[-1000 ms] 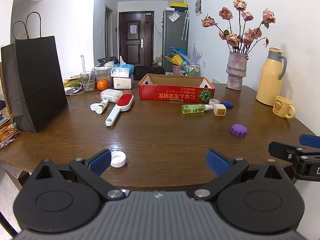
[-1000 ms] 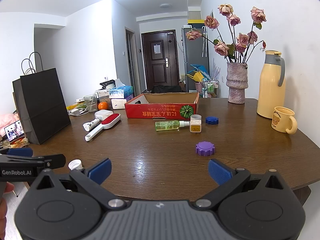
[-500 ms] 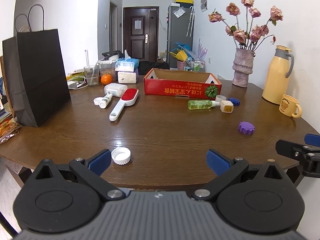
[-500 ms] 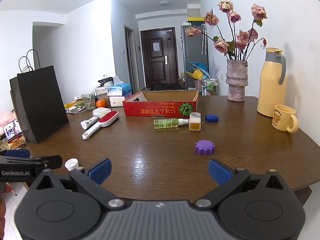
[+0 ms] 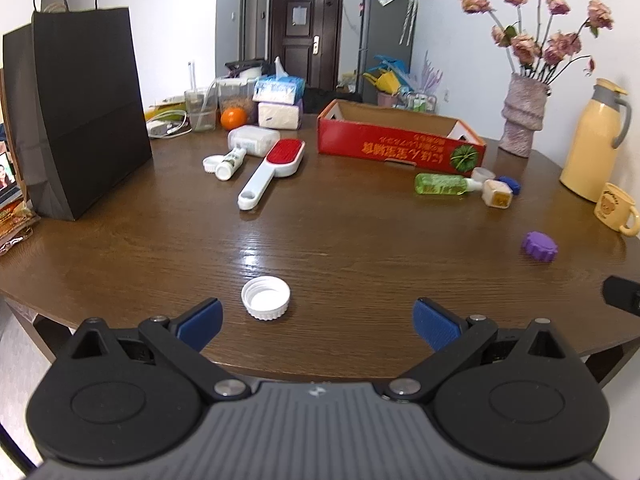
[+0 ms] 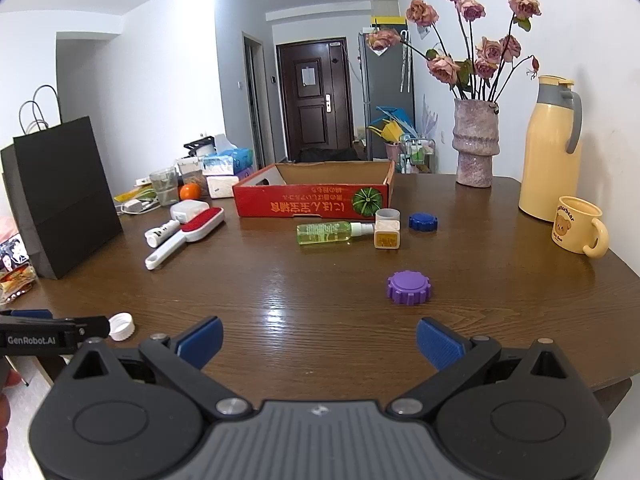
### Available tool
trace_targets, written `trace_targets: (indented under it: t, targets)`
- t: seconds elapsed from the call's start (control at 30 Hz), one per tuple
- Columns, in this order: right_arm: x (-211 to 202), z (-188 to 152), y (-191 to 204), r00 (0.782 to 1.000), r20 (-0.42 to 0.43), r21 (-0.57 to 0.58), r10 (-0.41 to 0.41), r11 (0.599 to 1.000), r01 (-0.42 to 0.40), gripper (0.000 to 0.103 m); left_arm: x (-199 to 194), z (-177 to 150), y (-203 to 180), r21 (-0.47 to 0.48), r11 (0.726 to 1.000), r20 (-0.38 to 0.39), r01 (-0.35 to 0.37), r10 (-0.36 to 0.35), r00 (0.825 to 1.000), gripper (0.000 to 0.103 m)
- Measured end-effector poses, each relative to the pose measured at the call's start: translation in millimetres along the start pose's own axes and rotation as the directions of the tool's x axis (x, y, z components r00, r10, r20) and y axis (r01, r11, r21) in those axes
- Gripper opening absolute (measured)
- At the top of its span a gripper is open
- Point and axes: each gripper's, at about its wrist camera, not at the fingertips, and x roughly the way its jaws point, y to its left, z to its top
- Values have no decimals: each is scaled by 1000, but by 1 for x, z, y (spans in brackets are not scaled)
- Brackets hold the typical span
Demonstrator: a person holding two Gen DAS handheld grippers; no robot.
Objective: Organize rigid objects
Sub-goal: 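Reach left tool to white bottle cap while right tool reaches purple gear cap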
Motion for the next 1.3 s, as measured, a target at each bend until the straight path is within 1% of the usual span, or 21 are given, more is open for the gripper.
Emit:
trace_targets:
  t: [0.33, 0.53, 0.6, 0.67, 0.73, 0.8, 0.87, 0.93, 1.17, 1.3]
  targets:
    - [36, 4, -11, 998, -50, 12, -40, 999, 41, 103, 46, 1, 24, -37, 998, -55, -53, 51, 997, 103]
    - [59, 7, -18, 995, -80, 25, -58, 998, 60, 103, 70, 0, 32, -43, 996, -98, -72, 68, 993, 99]
    - [67, 8, -20, 994, -90, 30, -61, 998, 64, 103, 79, -1, 34, -44, 996, -113, -79, 73, 991, 91]
    - [73, 9, -22, 994, -94, 35, -62, 997, 65, 103, 86, -1, 37, -50, 995, -128, -83, 76, 989, 80]
    - [79, 10, -24, 993, -99, 35, -66, 997, 70, 103, 91, -2, 37, -51, 995, -138, -90, 82, 987, 75]
    - [84, 11, -25, 993, -101, 34, -68, 997, 72, 103, 92, -2, 35, -35, 993, -135, -109, 104, 985, 71]
    - [87, 12, -25, 993, -103, 33, -64, 997, 68, 103, 92, -3, 32, -22, 994, -122, -108, 105, 987, 54]
    - [94, 13, -27, 992, -108, 34, -64, 997, 68, 103, 91, -1, 31, -19, 996, -114, -91, 88, 990, 42]
    - [115, 17, -33, 991, -113, 29, -74, 997, 78, 103, 100, 7, 27, -21, 997, -119, -68, 65, 991, 41]
    - [128, 17, -40, 987, -134, 36, -93, 994, 98, 102, 107, 13, 25, -19, 998, -119, -60, 58, 991, 41]
